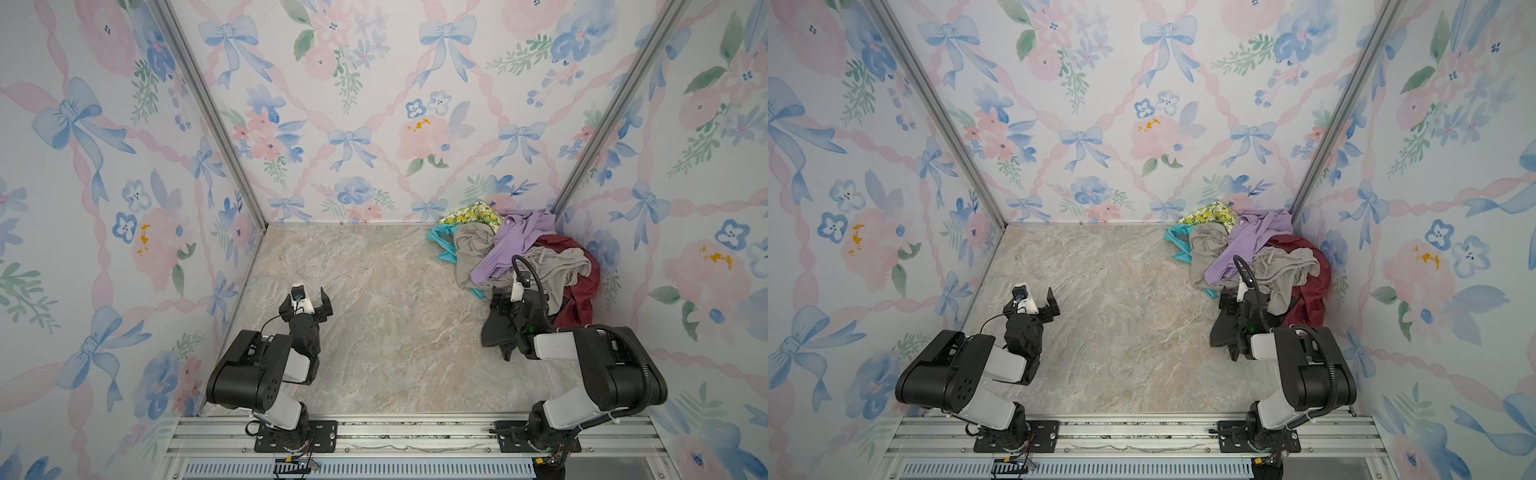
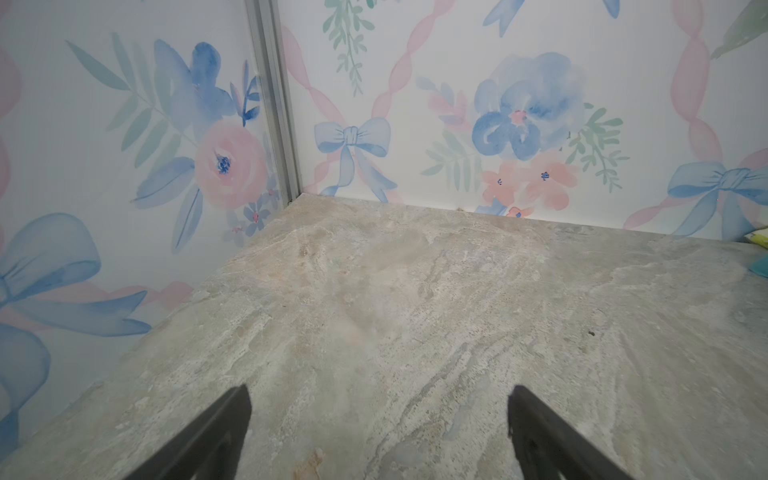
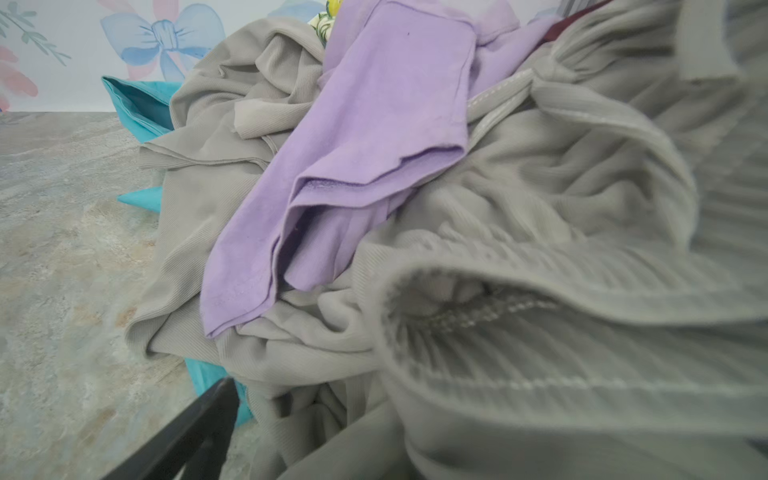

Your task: Pick out a specific cloth from the pile

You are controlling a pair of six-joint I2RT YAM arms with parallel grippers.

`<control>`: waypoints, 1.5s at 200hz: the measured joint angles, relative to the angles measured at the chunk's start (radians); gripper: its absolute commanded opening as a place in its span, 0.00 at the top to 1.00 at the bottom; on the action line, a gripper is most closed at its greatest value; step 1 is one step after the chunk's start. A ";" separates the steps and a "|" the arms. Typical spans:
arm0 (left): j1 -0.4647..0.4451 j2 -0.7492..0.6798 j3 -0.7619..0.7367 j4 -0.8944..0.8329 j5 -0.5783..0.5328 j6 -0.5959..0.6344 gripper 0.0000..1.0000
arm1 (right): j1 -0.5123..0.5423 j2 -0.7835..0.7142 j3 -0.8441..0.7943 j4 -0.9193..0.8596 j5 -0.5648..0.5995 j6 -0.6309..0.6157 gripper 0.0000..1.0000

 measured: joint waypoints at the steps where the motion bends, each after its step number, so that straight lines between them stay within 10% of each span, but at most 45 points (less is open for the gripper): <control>1: 0.000 0.000 0.000 0.000 0.000 0.000 0.02 | 0.000 0.000 0.000 0.000 0.000 0.000 0.03; 300: -0.061 -0.019 -0.005 0.005 -0.014 0.058 0.02 | 0.060 0.000 -0.056 0.087 0.082 -0.028 0.03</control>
